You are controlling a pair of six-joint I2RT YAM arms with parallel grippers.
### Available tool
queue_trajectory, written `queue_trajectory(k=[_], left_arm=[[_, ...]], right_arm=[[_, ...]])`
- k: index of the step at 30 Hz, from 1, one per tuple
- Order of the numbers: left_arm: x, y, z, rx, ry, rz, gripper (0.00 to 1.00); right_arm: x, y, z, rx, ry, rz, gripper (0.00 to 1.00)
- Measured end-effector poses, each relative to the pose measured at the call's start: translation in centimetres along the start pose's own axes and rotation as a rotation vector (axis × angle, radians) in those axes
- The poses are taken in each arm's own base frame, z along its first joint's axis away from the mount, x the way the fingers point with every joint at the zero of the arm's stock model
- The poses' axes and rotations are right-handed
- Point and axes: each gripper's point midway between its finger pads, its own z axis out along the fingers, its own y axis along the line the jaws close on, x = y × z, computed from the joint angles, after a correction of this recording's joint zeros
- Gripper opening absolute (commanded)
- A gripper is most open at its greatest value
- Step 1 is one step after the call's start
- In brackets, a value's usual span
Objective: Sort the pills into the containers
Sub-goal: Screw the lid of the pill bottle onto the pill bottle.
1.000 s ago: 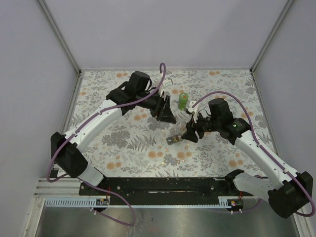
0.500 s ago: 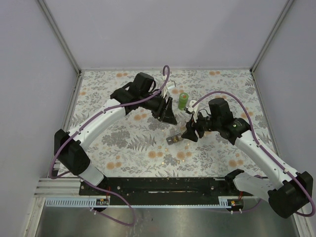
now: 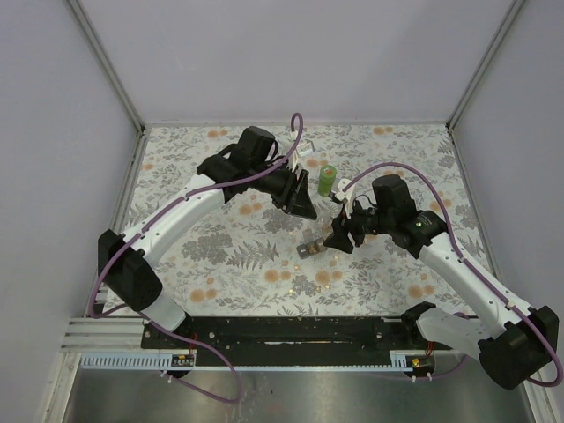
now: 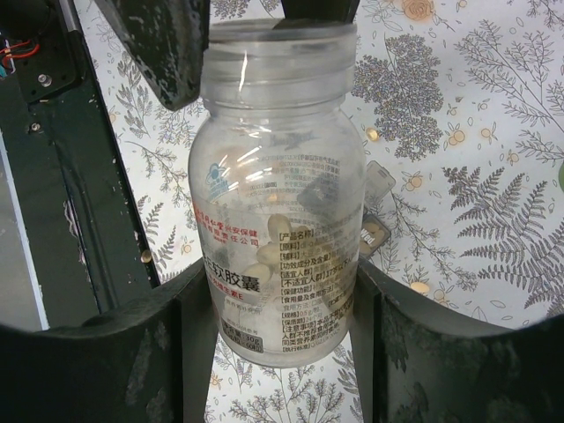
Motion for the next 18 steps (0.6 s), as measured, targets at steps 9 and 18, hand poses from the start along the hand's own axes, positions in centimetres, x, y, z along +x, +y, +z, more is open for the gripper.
queue_trajectory(k=[9,18], left_arm=[[0.0,0.1,0.0,-0.003,-0.001,0.001,0.27],[0.8,-0.2,0.3,0.063,0.045,0.053,0.16]], right_arm=[[0.0,0.1,0.0,-0.004,0.0,-0.001,0.0],[0.6,1.1,-0.1,-0.049,0.021,0.025,0.0]])
